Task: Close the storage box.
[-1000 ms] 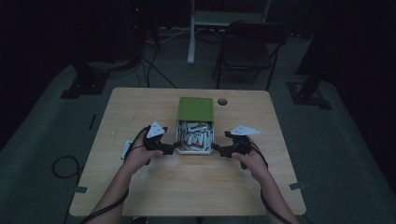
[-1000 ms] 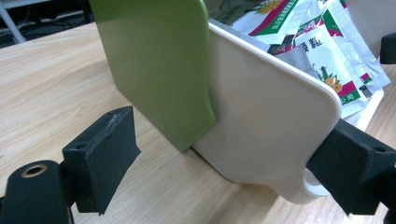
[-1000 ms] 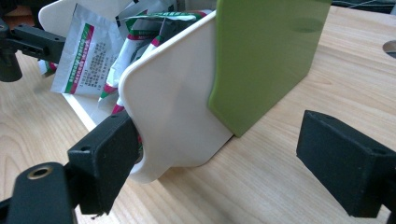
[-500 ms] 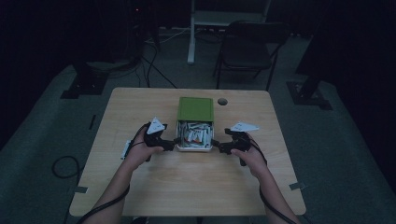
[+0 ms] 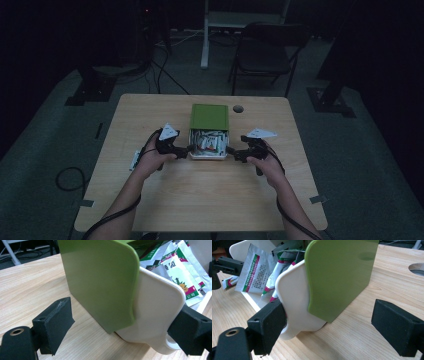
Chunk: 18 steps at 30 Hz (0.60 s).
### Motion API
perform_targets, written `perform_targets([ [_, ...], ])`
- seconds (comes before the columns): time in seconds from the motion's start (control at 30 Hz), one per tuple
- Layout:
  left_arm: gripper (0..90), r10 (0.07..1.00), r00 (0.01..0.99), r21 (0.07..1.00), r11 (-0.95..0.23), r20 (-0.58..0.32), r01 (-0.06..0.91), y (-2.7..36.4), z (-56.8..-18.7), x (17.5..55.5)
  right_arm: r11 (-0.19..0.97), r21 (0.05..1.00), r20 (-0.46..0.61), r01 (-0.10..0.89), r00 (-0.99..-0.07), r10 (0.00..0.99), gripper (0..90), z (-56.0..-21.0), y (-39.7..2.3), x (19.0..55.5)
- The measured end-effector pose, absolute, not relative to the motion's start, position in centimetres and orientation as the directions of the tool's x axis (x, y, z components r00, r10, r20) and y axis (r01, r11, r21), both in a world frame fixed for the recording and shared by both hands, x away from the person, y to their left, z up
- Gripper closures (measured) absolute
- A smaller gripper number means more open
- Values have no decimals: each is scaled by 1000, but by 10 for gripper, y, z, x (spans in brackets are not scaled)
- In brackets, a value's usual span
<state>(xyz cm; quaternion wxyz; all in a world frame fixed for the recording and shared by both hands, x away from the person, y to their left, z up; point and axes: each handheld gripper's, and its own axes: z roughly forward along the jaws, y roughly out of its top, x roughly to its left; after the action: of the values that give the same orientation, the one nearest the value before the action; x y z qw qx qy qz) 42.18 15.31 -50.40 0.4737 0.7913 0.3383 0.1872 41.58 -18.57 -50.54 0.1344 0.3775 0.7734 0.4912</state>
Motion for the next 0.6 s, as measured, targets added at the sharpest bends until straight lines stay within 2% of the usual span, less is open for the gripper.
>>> perform_targets([
  [0.6, 121, 732, 680, 876, -312, -25, 368, 148, -509, 437, 220, 862, 158, 458, -654, 740, 110, -505, -183, 427],
])
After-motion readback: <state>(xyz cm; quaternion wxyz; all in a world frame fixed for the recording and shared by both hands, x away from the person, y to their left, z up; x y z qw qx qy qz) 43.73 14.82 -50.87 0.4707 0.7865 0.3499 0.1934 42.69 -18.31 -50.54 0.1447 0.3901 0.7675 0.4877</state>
